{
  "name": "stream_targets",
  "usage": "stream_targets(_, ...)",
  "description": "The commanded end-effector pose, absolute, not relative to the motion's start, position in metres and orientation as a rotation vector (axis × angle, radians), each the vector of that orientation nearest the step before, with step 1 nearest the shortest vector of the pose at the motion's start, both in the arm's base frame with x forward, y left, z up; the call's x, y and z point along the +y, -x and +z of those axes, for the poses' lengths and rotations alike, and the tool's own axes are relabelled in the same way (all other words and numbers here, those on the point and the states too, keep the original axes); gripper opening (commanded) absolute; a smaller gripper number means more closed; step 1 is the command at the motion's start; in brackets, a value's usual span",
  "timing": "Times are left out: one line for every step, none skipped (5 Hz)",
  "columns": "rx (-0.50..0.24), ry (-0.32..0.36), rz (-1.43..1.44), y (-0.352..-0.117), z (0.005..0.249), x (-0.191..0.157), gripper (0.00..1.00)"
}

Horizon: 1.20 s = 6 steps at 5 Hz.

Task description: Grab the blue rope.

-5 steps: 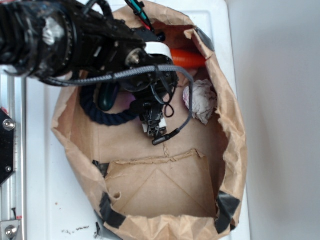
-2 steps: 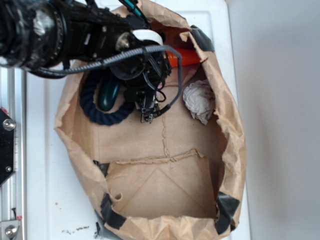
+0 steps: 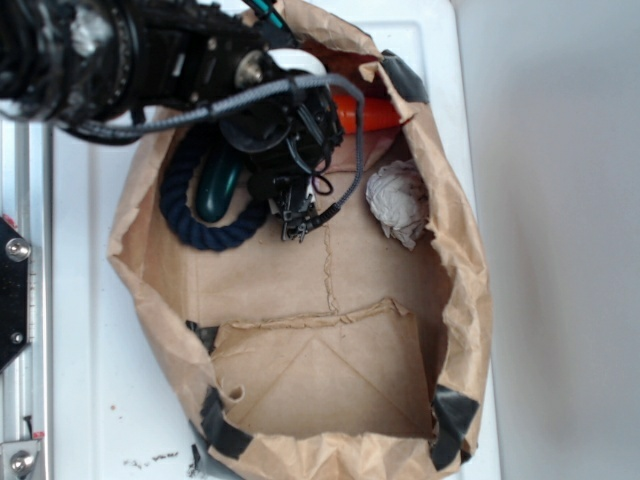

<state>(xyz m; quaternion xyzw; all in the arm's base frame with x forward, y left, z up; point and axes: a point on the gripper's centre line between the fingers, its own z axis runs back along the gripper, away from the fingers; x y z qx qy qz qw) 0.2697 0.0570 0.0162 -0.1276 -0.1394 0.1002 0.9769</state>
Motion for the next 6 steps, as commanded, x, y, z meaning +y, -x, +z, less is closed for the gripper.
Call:
stream_targets(-0.232,0.350,0.227,-0.252,0.062,0.023,0.00)
stream_targets(-0.226,0.382,0.228,-0.253,0.113,0.018,0.00)
stream_targets(-0.243,0.383,0.221,-0.249,0.129,0.018,0.00)
stream_targets(-0.255,0.372,0.210,-0.250,0.126,0.017,0.00)
stream_targets(-0.261,0.361,0.203,-0.252,0.123,0.017,0.00)
stream_targets(-0.264,0.345,0.196,-0.258,0.119,0.017,1.00)
